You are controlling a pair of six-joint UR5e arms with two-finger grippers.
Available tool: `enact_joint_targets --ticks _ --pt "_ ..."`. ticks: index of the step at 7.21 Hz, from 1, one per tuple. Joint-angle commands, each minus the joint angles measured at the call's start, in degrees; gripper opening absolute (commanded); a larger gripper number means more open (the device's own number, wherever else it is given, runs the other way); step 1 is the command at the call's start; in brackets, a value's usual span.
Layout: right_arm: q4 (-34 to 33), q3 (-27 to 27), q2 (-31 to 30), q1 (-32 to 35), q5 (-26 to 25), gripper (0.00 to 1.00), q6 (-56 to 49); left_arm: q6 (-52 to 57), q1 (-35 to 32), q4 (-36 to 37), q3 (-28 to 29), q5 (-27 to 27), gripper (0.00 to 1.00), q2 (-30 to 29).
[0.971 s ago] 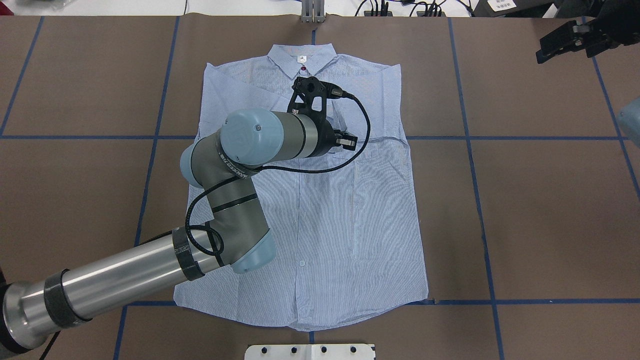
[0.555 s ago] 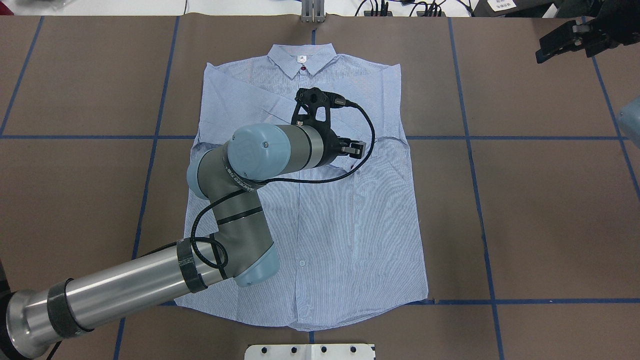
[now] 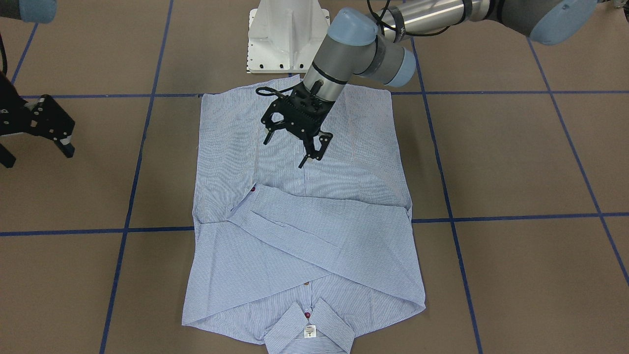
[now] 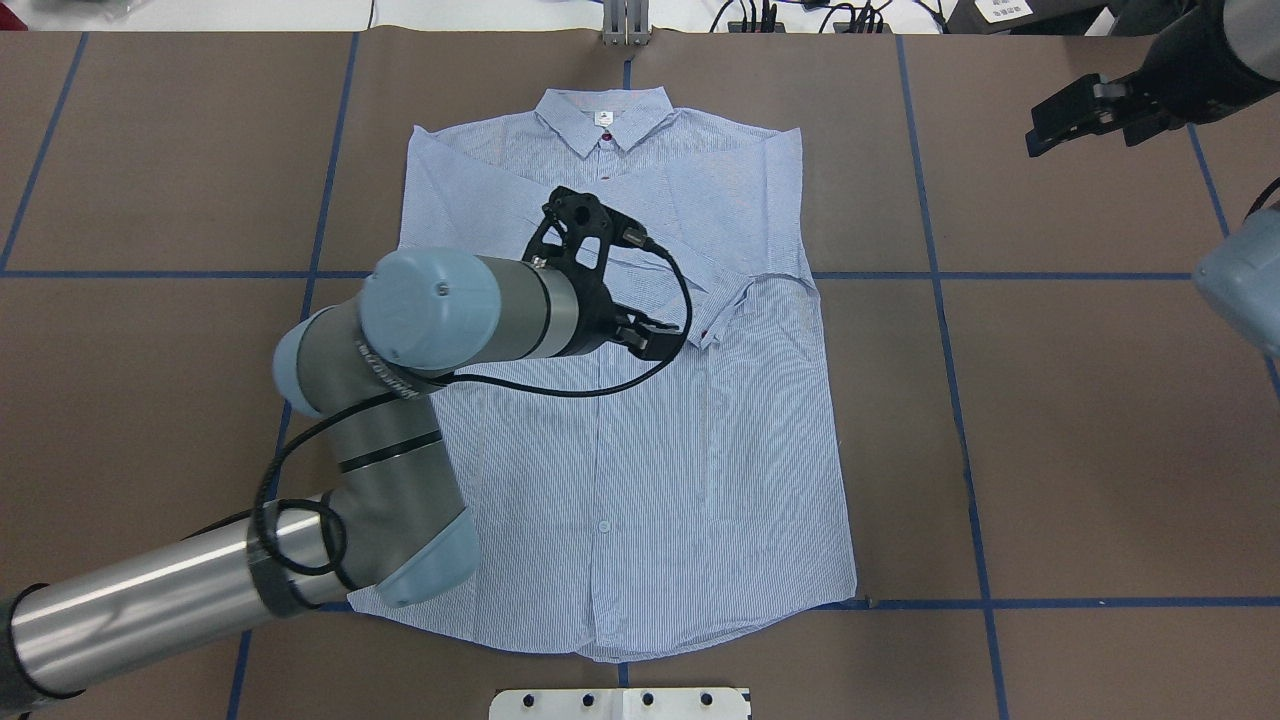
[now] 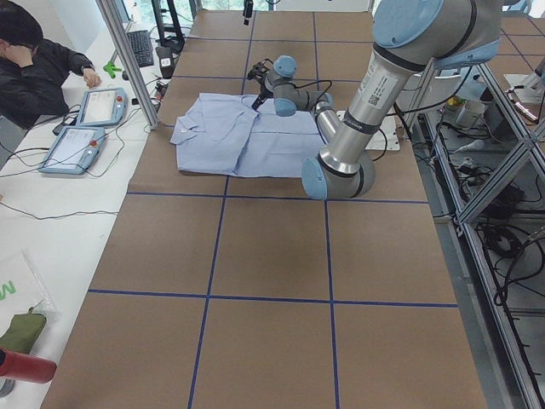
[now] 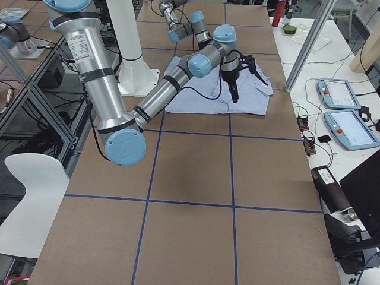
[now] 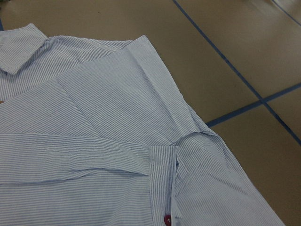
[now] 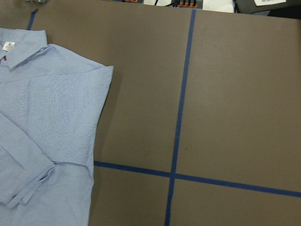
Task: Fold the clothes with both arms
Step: 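Release the sleeve and withdraw the left gripper while the right arm approaches, then move both grippers down to the shirt's bottom hem corners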
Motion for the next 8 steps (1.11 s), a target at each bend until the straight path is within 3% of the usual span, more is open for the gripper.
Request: enact_joint_targets --ticks 1,2,3,4,5,6,8 --pt "-0.1 8.7 -1.8 -13.5 -9.1 1.0 17.2 2.6 -0.6 2.8 -11.8 -1.1 1.0 10.4" --pt "-0.2 12.3 -3.5 -23.5 -19.4 1.0 25.7 2.6 -1.3 6.1 -17.5 -1.0 1.0 15.6" --pt "-0.2 15.4 -5.8 -31.3 -25.4 1.0 33.3 1.6 -1.3 6.8 -23.6 -0.9 1.0 22.5" --pt "-0.2 18.4 -8.9 -38.7 -31.4 1.0 39.8 -4.8 -1.2 6.7 -27.8 -0.8 1.0 28.9" --pt "0.0 19.4 -10.8 -44.9 -37.1 1.0 45.5 -17.8 0.4 6.4 -28.7 0.0 1.0 31.1" --pt "0.0 19.4 -10.8 -48.0 -41.0 1.0 48.1 -23.3 5.6 6.6 -28.8 4.8 1.0 32.2" --pt "3.3 19.4 -13.0 -48.4 -41.4 1.0 48.2 -34.9 15.2 6.7 -28.3 9.9 1.0 35.2"
